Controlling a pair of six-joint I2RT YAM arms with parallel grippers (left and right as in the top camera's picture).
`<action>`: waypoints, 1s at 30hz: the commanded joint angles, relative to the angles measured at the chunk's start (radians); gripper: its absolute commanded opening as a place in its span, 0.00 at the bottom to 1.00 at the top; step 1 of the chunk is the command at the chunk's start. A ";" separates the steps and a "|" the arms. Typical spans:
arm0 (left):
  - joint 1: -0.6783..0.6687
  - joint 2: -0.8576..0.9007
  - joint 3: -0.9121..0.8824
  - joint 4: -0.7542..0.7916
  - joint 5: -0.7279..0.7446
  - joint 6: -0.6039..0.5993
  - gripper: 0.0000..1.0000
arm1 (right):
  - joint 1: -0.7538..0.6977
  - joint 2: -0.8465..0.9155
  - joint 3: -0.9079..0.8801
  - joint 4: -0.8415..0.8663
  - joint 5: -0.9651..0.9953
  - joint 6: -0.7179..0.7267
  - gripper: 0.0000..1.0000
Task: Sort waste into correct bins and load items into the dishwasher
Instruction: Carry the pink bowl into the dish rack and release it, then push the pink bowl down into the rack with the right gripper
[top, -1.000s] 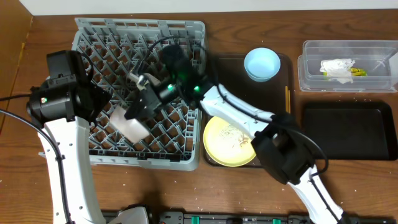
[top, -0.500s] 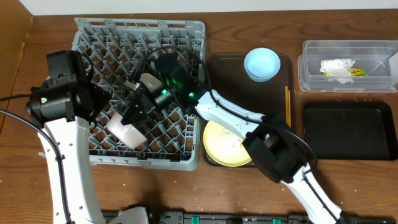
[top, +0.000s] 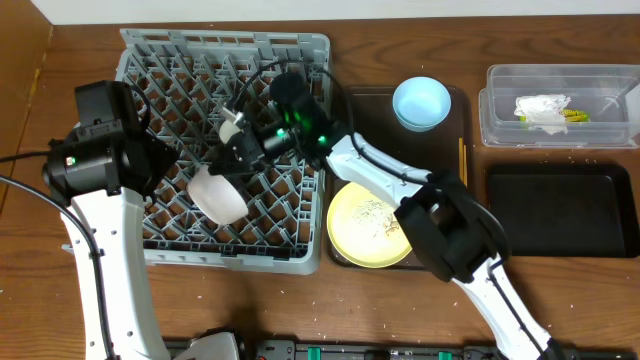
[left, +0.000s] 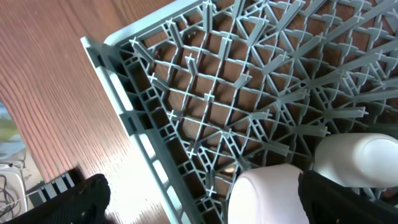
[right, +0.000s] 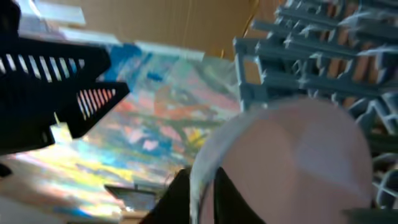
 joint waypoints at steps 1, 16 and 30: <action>0.005 -0.002 0.017 -0.003 -0.003 -0.013 0.98 | -0.032 0.019 -0.006 -0.003 0.039 -0.041 0.27; 0.005 -0.002 0.017 -0.003 -0.003 -0.013 0.98 | -0.056 -0.299 -0.005 -0.800 0.756 -0.607 0.41; 0.005 -0.002 0.017 -0.003 -0.003 -0.013 0.98 | 0.039 -0.356 -0.006 -1.046 0.880 -0.765 0.01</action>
